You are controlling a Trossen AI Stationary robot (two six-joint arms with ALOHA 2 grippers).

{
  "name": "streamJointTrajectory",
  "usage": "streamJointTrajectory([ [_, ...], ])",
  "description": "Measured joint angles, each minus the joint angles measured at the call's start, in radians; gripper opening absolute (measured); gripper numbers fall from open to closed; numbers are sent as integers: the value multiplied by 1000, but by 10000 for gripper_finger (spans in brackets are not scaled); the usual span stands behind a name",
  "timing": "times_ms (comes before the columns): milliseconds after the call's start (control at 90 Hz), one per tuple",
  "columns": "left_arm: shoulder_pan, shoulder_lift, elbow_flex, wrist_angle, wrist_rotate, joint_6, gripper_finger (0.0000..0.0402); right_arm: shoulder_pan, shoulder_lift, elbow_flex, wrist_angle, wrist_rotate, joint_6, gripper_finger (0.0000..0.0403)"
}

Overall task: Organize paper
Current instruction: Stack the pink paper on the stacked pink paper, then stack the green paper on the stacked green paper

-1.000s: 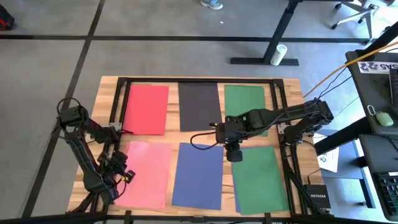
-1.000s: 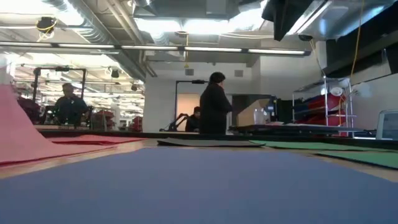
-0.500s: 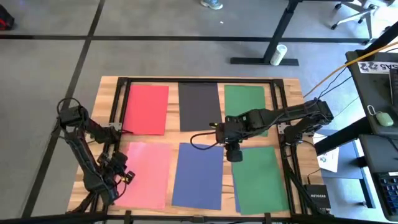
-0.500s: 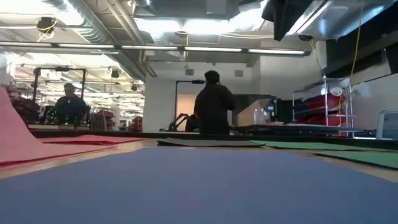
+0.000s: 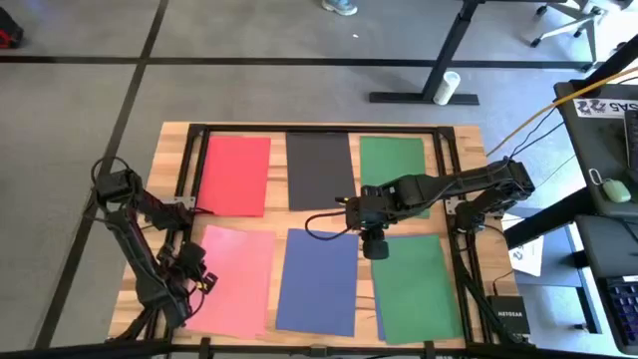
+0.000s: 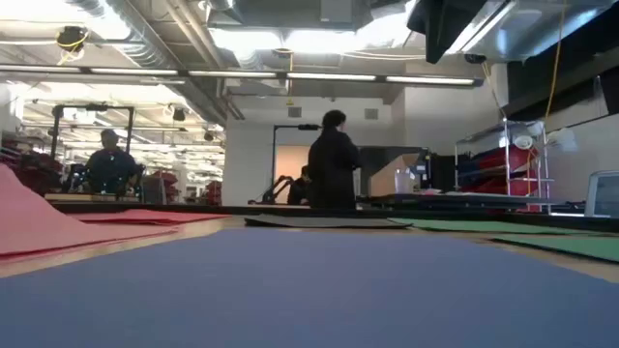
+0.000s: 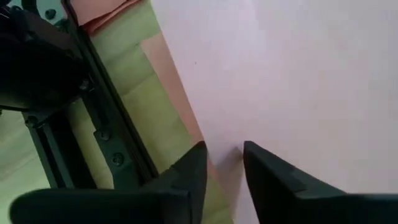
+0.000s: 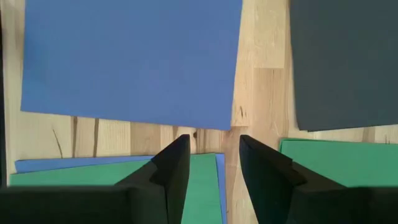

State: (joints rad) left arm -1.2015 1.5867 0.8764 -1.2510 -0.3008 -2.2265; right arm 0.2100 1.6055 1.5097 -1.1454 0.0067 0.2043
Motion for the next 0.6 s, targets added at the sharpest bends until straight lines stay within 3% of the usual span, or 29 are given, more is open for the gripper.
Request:
streamJointTrajectory([
  [600, 0, 0, 0, -18, 4, 4, 142, 0, 0, 0, -10, -45, 0, 129],
])
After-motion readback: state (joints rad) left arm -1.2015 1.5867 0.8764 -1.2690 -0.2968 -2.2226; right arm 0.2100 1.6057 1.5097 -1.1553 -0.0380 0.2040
